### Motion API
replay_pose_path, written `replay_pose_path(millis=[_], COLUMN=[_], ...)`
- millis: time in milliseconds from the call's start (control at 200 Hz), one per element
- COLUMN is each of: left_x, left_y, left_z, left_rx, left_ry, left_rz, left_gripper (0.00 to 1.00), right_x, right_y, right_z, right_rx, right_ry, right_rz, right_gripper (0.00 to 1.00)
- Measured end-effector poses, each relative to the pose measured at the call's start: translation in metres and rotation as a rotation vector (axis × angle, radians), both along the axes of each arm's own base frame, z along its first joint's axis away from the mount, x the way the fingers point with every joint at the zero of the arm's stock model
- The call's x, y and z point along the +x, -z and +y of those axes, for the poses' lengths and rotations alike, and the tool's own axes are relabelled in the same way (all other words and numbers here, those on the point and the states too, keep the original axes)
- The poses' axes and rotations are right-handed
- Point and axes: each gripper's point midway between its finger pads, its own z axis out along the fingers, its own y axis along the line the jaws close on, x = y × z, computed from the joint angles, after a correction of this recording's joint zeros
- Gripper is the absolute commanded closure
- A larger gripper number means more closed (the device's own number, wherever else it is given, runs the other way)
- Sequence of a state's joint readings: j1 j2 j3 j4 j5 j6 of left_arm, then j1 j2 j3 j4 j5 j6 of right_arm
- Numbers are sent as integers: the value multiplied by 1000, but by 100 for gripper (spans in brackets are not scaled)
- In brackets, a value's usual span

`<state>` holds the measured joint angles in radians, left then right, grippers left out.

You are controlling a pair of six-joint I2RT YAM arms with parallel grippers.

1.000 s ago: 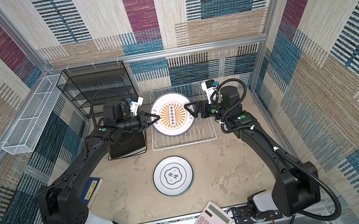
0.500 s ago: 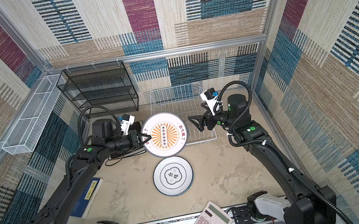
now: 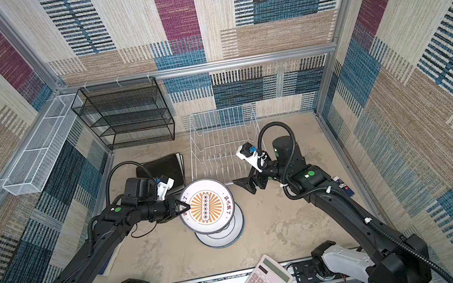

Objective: Unload the plates from the dish rack
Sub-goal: 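Carry the orange-sunburst plate with both grippers and lower it onto the stack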

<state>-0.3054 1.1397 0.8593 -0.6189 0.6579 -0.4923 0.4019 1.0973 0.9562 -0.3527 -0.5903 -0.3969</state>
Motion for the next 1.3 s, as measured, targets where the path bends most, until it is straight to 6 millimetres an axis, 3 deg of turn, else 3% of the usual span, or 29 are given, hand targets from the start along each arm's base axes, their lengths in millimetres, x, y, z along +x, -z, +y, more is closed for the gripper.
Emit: replay_pose_path(millis=[301, 606, 922, 1152, 1297], left_x=[-15, -9, -4, -1, 4], left_y=[46, 72, 88, 90, 87], left_z=[4, -4, -16, -21, -22], left_rx=[48, 35, 33, 37, 64], left_ry=[28, 44, 72, 85, 80], left_rz=[129, 189, 232, 236, 239], left_gripper=[100, 100, 83, 49, 44], right_x=[-8, -3, -2, -1, 1], right_y=[36, 48, 51, 52, 53], right_z=[2, 1, 1, 1, 1], right_rx=[-105, -142, -150, -153, -157], right_ry=[-15, 2, 4, 7, 14], right_rz=[51, 67, 69, 72, 71], right_gripper=[1, 1, 1, 1, 1])
